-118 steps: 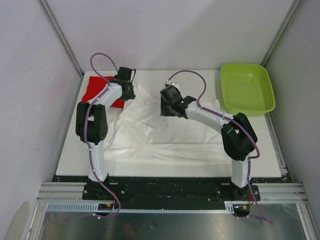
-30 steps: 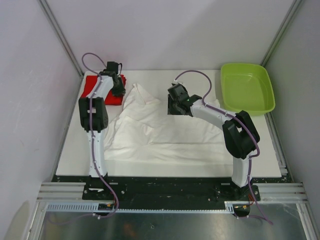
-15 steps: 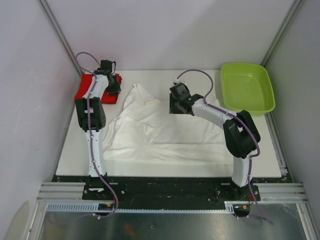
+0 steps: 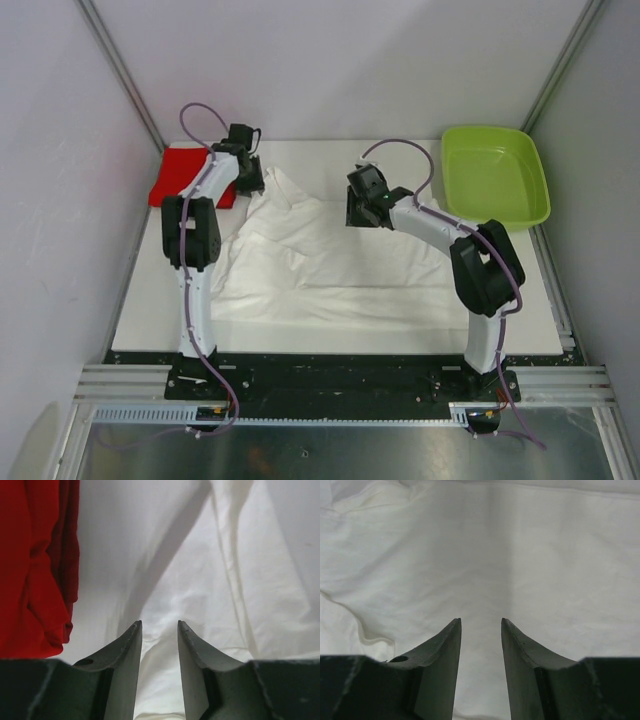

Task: Fold and stack the t-shirts
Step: Fold the flattened tshirt in 1/3 of the way, then grap the side of the flattened tshirt furthest away from the robot with both arms

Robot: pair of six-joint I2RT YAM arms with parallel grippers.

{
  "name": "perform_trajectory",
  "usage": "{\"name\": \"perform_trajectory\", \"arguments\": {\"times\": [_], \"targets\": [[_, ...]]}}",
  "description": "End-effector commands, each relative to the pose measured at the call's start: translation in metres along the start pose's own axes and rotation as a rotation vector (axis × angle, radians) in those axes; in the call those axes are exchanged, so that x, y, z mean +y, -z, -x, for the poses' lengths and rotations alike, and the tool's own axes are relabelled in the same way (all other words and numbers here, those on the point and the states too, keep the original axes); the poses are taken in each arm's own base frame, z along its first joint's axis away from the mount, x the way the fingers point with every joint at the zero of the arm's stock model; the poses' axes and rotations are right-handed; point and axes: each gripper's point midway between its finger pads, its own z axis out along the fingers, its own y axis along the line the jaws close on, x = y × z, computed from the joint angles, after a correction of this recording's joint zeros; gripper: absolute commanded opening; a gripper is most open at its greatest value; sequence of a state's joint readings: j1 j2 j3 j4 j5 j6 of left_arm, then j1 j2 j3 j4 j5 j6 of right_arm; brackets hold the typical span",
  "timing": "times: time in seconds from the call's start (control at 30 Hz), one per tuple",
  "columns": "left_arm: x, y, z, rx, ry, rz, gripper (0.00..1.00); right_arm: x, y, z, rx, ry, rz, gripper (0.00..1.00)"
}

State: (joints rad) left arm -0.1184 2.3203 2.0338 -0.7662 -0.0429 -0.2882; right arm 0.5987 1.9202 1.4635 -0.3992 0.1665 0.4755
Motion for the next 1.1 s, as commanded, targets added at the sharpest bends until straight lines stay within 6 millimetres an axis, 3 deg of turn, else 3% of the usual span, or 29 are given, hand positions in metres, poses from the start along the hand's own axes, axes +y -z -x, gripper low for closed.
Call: {"name": "perform_trajectory", "arguments": {"times": [0.0, 0.6, 1.07], "targets": [[0.015, 0.024, 0.012, -0.056, 0.013, 0.054, 0.39, 0.0, 0.021, 0.018, -0.056, -0.011, 0.019, 0.43], [0.02, 0.027, -0.004, -0.024, 0.005, 0.069, 0.37, -0.007, 0.023, 0.015, -0.052, -0.021, 0.008, 0.42], [0.02, 0.012, -0.018, 0.023, 0.018, 0.063, 0.31, -0.012, 0.026, 0.016, -0.055, -0.024, -0.002, 0.42]]}}
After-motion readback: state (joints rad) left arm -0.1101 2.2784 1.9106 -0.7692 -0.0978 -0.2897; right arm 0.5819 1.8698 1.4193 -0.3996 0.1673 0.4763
